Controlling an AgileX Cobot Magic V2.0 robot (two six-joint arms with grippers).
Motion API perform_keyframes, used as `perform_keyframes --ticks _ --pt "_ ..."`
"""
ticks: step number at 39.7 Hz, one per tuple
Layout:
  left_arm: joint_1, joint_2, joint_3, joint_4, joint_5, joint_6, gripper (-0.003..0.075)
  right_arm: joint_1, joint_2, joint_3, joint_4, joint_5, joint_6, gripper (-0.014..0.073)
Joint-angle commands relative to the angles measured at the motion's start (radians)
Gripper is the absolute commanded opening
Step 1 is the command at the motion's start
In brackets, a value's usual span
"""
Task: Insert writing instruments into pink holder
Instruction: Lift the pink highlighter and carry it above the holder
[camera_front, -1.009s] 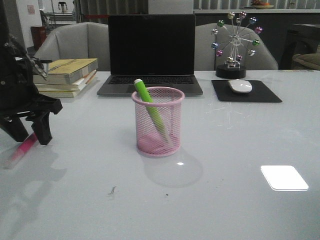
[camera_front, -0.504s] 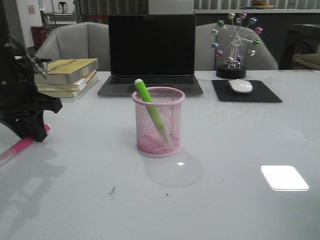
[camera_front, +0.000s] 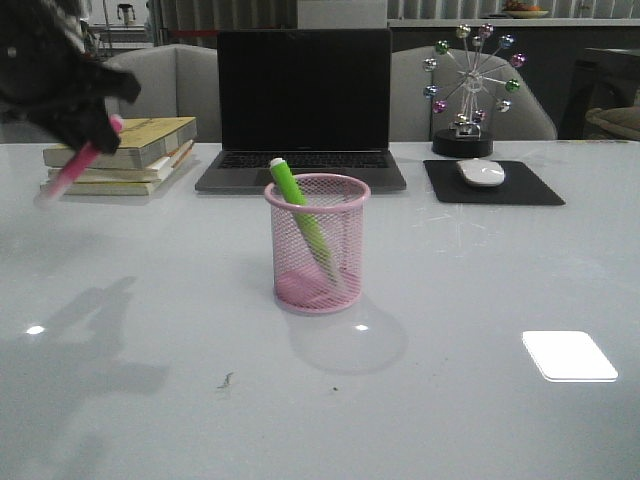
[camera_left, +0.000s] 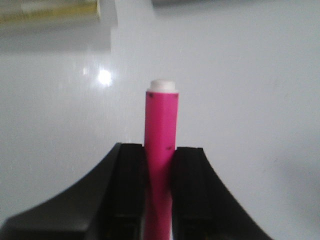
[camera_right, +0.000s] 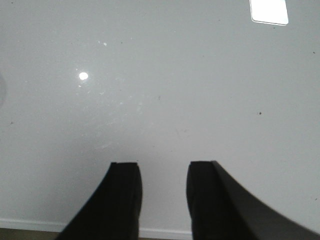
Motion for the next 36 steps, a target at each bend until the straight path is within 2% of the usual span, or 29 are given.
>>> perform_keyframes --ticks 1,5,13,19,24,36 --pt "-0.049 -0.114 -0.031 -0.022 -0.123 -0.009 0.0099 -0.007 -0.005 -0.028 -0.023 -0.055 -0.002 0.0363" --pt "-0.108 -0.154 -0.027 -0.022 -0.202 -0.009 0.0099 -0.007 -0.005 -0.028 -0.023 -0.056 -0.002 0.0363" --pt "-0.257 -0.240 0.072 -0.011 -0.486 -0.009 0.0099 -0.007 -0.005 -0.028 -0.023 -0.055 -0.002 0.0363" --pt "-0.362 -0.284 0.245 -0.010 -0.817 -0.009 0.0099 -0.007 -0.005 -0.028 -0.023 -0.055 -0.002 0.0363" --pt "-0.447 -0.257 0.369 -0.010 -1.153 -0.011 0.0099 -0.007 -0.005 -0.028 -0.023 -0.054 -0.002 0.0363" --pt "-0.526 -0.085 0.389 -0.010 -1.363 -0.011 0.0099 -0.007 -0.005 -0.028 -0.023 -0.052 -0.002 0.0363"
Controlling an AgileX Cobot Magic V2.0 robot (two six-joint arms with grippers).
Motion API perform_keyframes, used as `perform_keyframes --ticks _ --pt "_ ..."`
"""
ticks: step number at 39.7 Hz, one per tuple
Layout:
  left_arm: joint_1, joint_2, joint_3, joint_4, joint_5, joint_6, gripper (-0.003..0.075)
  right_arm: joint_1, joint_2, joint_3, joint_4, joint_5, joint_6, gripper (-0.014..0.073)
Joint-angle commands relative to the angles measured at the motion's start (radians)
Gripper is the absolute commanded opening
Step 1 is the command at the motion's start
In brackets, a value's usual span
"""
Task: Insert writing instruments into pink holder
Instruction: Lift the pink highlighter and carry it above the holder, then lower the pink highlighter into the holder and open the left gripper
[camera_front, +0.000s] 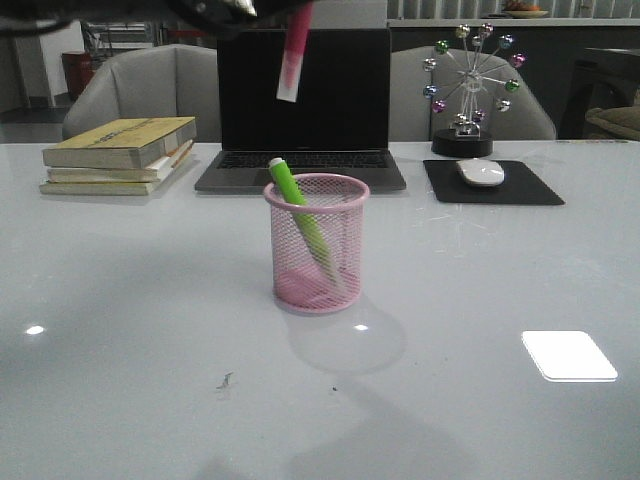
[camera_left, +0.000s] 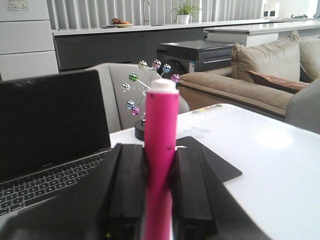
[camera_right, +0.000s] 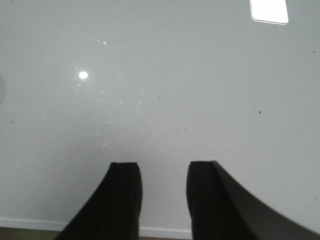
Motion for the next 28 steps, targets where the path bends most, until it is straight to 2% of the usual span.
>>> perform_keyframes --ticks 1,13,21,23,28 --pt "-0.019 0.008 -0.025 -0.005 -0.163 -0.009 0.0099 -0.007 -0.005 -0.028 -0.023 -0.057 -0.002 0.0363" --pt "-0.019 0.102 -0.024 -0.011 -0.176 -0.011 0.0099 -0.007 -0.005 -0.028 -0.025 -0.056 -0.002 0.0363" --pt "-0.019 0.102 -0.024 -0.013 -0.078 -0.026 0.0103 -0.007 -0.005 -0.028 -0.032 -0.056 -0.002 0.0363" --pt "-0.019 0.102 -0.022 -0.030 -0.016 -0.081 0.0115 -0.007 -0.005 -0.028 -0.032 -0.056 -0.002 0.0363" --pt "-0.019 0.102 -0.022 -0.033 -0.005 -0.090 0.0185 -0.007 -0.005 -0.028 -0.032 -0.054 -0.002 0.0363"
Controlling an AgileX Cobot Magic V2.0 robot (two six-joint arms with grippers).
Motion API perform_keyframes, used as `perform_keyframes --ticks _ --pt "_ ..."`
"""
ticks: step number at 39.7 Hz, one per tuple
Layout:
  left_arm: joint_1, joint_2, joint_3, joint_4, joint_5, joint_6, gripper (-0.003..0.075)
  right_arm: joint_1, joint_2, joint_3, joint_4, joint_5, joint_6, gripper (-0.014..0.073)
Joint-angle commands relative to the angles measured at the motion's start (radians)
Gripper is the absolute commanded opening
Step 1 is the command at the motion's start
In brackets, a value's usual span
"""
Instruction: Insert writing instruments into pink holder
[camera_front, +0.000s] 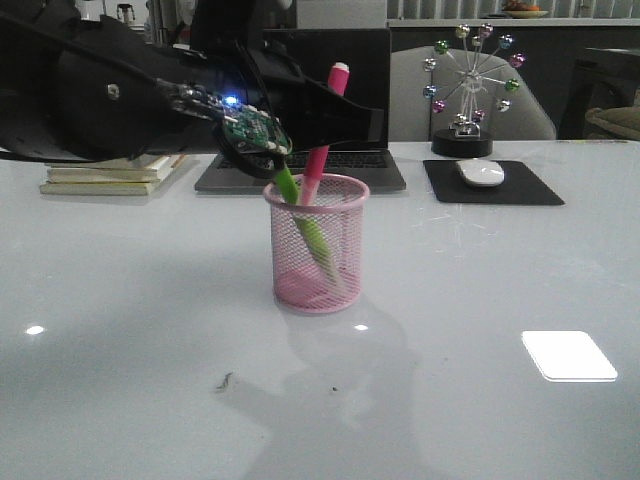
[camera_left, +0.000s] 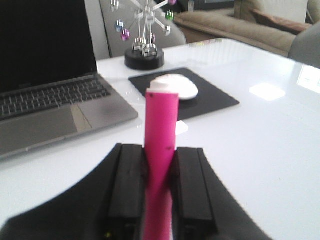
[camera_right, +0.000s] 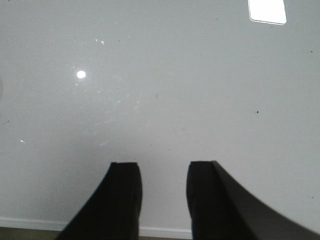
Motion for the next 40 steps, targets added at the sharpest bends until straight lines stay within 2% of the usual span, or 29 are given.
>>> perform_keyframes --ticks 1,7,11,20,29,34,40 --pt "-0.007 -0.047 -0.024 -0.007 -0.079 -0.022 0.0203 -0.007 -0.005 -0.028 -0.024 -0.054 -0.002 0.0363" --pt "-0.007 -0.047 -0.024 -0.007 -0.096 -0.022 0.0384 -0.007 -0.005 -0.028 -0.024 -0.046 -0.002 0.0363" --pt "-0.007 -0.047 -0.024 -0.007 -0.106 -0.022 0.0443 -0.007 -0.005 -0.028 -0.024 -0.046 -0.002 0.0363" --pt "0.010 -0.113 -0.026 -0.005 -0.137 -0.021 0.0392 -0.007 -0.005 -0.028 -0.024 -0.046 -0.002 0.0363" --pt "0.116 -0.256 -0.026 -0.005 -0.078 -0.019 0.0375 -0.007 -0.005 -0.028 -0.029 -0.046 -0.002 0.0363" --pt "0.193 -0.343 -0.026 -0.001 0.014 -0.019 0.0375 -0.007 -0.005 -0.028 -0.039 -0.046 -0.002 0.0363" --pt "0.299 -0.463 -0.026 0.105 0.245 -0.019 0.0375 -0.007 -0.005 -0.028 -0.041 -0.046 -0.002 0.0363"
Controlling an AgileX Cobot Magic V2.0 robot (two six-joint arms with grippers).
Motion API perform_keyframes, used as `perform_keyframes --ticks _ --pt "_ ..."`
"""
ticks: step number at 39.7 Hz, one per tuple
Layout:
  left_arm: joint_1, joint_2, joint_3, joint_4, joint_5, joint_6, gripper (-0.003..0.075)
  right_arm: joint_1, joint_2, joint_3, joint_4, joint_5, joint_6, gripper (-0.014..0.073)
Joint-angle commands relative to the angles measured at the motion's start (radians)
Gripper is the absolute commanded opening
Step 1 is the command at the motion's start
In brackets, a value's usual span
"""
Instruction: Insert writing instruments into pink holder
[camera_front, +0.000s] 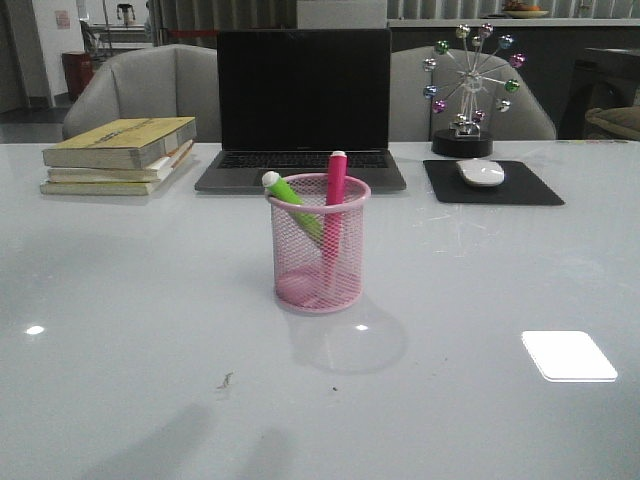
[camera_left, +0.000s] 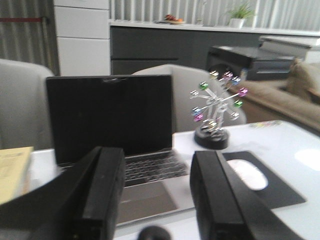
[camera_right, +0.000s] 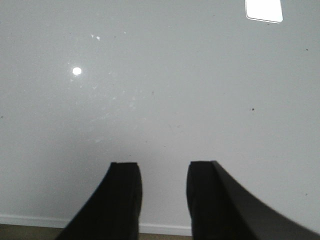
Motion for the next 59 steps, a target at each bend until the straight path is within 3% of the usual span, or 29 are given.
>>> perform_keyframes --ticks 1,14,27,45,59 --pt "0.060 -0.128 -0.028 0.081 0.081 -0.007 0.0375 -0.007 -0.005 -0.028 -0.027 -0.058 -0.002 0.0363" --pt "0.244 -0.450 -0.026 0.136 0.492 -0.007 0.0375 -0.007 -0.005 -0.028 -0.034 -0.058 -0.002 0.0363" --pt "0.403 -0.781 0.124 0.136 0.614 -0.007 0.0375 -0.007 -0.005 -0.028 -0.034 -0.060 -0.002 0.0363" --pt "0.412 -1.113 0.345 0.132 0.917 -0.007 0.0375 -0.007 -0.005 -0.028 -0.034 -0.062 -0.002 0.0363" --pt "0.412 -1.141 0.382 0.121 0.939 -0.007 0.0375 -0.007 -0.005 -0.028 -0.034 -0.060 -0.002 0.0360"
